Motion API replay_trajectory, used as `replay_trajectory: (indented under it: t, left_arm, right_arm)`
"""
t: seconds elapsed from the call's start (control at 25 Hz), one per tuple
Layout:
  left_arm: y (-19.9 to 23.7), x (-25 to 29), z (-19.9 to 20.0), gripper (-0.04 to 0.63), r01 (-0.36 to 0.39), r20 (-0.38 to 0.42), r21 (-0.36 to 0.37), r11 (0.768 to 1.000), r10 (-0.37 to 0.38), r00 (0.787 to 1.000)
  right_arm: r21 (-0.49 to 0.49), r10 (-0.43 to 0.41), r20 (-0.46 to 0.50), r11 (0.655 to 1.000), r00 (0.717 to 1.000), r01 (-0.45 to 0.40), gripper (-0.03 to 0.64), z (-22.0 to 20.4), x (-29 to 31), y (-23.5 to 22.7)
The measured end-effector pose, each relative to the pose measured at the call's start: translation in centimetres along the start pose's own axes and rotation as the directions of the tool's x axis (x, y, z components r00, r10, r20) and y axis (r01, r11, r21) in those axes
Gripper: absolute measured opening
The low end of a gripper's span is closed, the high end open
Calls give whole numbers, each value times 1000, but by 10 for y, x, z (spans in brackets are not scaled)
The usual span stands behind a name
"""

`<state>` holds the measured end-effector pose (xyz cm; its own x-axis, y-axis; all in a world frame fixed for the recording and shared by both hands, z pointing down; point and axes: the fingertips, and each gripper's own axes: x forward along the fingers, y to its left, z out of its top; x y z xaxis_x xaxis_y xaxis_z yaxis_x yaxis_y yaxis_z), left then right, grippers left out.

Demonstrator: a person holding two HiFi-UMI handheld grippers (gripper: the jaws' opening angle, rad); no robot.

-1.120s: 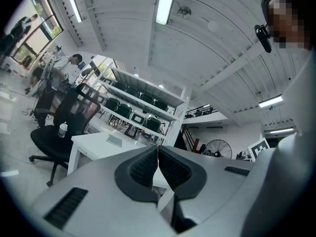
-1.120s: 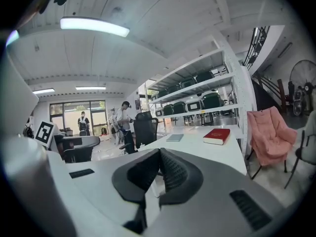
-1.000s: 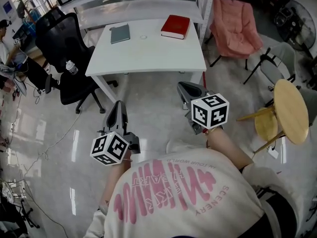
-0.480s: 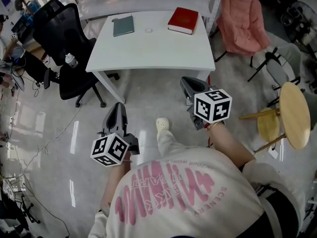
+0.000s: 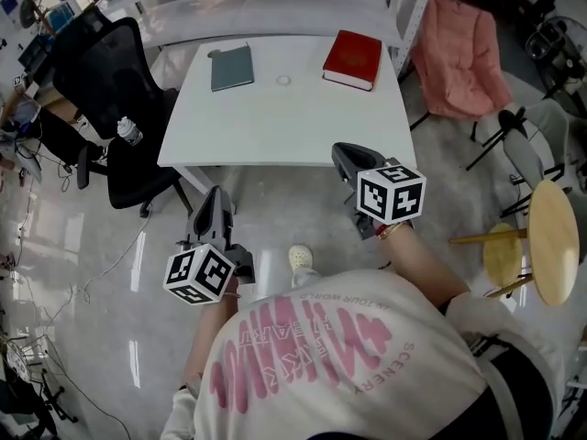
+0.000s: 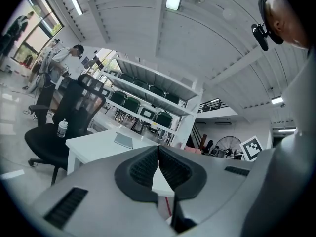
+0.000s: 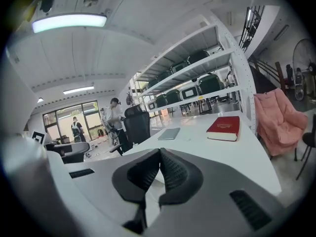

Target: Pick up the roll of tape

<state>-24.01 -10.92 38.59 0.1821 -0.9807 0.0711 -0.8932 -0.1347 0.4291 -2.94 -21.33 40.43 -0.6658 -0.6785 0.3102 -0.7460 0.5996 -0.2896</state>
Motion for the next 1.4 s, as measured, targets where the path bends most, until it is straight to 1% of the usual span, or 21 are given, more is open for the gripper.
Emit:
replay_trajectory:
  t: [0.12, 0.28, 0.4, 0.56, 0.8, 1.0, 1.12, 1.24, 1.4]
  left_arm:
    - [14, 47, 25, 25, 7, 9, 17, 1000, -7, 1000]
    - [32, 99, 62, 25, 3, 38, 50, 999, -5, 999]
    - [46, 133, 77, 25, -8, 43, 84, 996, 4, 999]
    - [66, 166, 85, 25, -18, 54, 54, 998, 15, 998]
    - [88, 196, 84, 25, -24, 48, 45, 999, 22, 999]
    - [105, 220, 70, 25, -44, 8, -6, 999, 44, 999]
    - [114, 232, 63, 25, -59, -11, -29, 998, 58, 998]
    - [123, 244, 58, 25, -75, -22, -36, 997, 74, 997]
    - [142, 251, 45, 25, -118, -35, -42, 992, 117, 993]
  right_arm:
    - [28, 32, 12, 999, 999, -33, 14, 33, 48, -12]
    - [21, 56, 40, 998, 998, -57, 14, 80, 106, -27]
    - [24, 64, 54, 998, 997, -65, 14, 104, 142, -40]
    - [22, 74, 63, 997, 995, -76, 14, 120, 177, -55]
    - [16, 83, 48, 996, 995, -84, 14, 123, 216, -70]
    - [29, 96, 16, 995, 995, -97, 14, 122, 246, -82]
    - [41, 97, -14, 994, 995, -97, 14, 113, 263, -92]
    - [58, 95, -45, 994, 994, -93, 14, 102, 280, -105]
    - [93, 89, -79, 992, 993, -81, 14, 87, 302, -122]
